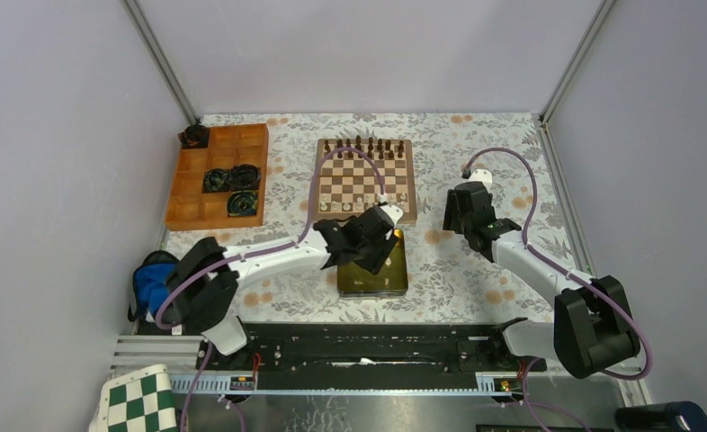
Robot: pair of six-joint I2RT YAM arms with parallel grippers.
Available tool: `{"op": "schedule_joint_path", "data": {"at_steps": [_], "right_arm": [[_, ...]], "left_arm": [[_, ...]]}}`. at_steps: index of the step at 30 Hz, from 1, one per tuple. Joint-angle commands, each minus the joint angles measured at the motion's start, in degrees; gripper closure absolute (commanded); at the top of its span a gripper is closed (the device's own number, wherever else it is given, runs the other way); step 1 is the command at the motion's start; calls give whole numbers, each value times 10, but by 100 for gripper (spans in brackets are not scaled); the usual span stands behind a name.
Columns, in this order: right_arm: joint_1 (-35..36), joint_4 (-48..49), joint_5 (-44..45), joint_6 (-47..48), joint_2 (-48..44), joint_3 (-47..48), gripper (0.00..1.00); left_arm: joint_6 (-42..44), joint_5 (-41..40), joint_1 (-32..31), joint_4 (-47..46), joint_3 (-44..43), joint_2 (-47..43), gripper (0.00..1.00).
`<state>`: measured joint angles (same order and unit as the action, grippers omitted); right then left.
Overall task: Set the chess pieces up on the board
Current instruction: Pick up the chess piece from the storage box.
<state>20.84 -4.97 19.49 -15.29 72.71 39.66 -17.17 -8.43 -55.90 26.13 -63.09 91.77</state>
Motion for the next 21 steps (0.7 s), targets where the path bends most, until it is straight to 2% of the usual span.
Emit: {"op": "schedule_joint_path", "data": {"at_steps": [1,5,17,19,21], "right_arm": [[-20,36,19,-1,9,22,38],[-29,44,16,-3,15,24,37],[-32,66,11,-1,21,17,37],[-32,66,11,1,20,18,25],[-33,67,14,3,19,18,5]], "left_arm": [[22,21,-9,-42,-16,37,40],[27,28,-10,-49,-20,60,41],[33,-24,-9,-71,-32,107,46],[33,-26,-8,-74,-38,116,46],[33,-28,-7,-75,-44,123,46]]}}
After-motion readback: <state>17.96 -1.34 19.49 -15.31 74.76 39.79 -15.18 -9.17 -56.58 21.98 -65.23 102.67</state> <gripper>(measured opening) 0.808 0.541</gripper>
